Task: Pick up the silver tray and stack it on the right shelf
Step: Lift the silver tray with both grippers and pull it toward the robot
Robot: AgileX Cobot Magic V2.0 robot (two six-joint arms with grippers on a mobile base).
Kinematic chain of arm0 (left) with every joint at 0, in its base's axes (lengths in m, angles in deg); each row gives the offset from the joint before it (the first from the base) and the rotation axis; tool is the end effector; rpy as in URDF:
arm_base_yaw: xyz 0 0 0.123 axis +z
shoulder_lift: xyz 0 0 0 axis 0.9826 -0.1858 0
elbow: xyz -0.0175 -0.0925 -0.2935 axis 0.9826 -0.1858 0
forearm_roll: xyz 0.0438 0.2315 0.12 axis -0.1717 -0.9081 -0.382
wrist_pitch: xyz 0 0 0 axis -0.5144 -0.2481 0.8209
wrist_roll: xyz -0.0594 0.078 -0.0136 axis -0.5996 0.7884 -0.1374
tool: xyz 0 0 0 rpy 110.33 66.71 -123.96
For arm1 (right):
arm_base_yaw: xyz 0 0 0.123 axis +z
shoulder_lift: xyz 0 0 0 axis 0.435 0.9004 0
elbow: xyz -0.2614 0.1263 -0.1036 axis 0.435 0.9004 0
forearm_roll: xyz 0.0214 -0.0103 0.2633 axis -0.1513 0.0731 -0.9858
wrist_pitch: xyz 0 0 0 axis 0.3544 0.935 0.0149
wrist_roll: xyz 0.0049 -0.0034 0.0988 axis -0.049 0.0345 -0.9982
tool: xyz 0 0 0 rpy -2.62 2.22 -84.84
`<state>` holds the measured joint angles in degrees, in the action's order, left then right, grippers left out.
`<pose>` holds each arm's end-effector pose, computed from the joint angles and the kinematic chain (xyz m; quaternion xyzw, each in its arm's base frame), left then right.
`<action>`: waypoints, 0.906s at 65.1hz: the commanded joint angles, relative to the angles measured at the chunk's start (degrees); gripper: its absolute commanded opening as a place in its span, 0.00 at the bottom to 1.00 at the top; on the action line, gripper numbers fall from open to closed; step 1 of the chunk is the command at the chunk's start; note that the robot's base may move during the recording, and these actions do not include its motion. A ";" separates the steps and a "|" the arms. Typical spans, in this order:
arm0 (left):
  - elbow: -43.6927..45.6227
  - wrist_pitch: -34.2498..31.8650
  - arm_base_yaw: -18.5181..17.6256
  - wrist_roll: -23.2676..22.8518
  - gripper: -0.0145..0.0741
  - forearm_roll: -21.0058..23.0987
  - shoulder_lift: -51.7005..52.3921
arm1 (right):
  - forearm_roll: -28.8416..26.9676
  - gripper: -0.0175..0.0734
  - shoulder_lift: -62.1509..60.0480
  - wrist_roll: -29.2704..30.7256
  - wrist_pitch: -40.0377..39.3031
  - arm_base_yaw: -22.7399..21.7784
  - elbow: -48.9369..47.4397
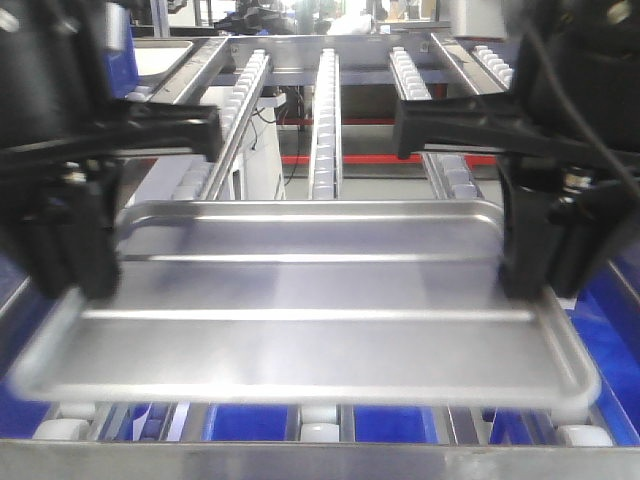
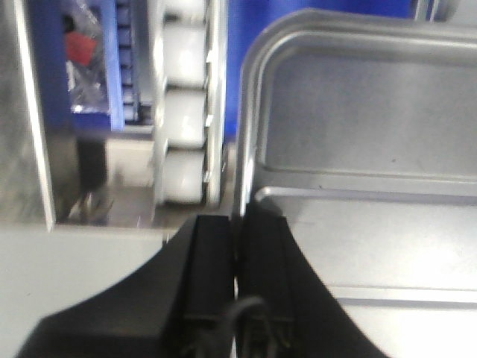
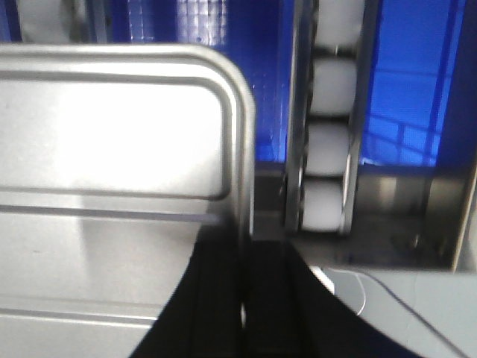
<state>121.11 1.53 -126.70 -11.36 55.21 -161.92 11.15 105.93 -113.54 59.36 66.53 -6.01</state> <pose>0.1972 -0.1985 0.2728 0.0457 0.9896 -0.0489 0.1276 0.2061 0.1667 0.2678 0.0503 0.9862 0.0739 0.1393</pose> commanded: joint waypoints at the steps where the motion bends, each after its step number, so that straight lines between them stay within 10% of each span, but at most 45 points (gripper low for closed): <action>1: -0.09 -1.68 -3.20 -5.15 0.05 -0.69 4.67 | -0.71 0.26 -3.74 -2.64 -1.78 2.47 -0.22; 31: -5.12 0.45 -13.18 -15.67 0.05 -3.32 9.98 | 7.83 0.26 -11.02 -19.88 4.64 16.12 4.31; 59: -5.12 4.46 -17.90 -19.45 0.05 -6.58 9.98 | 8.82 0.26 -11.07 -23.23 4.08 20.67 4.90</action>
<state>114.43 7.21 -143.97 -29.63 49.26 -153.69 18.81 96.24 -136.61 66.47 86.89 0.48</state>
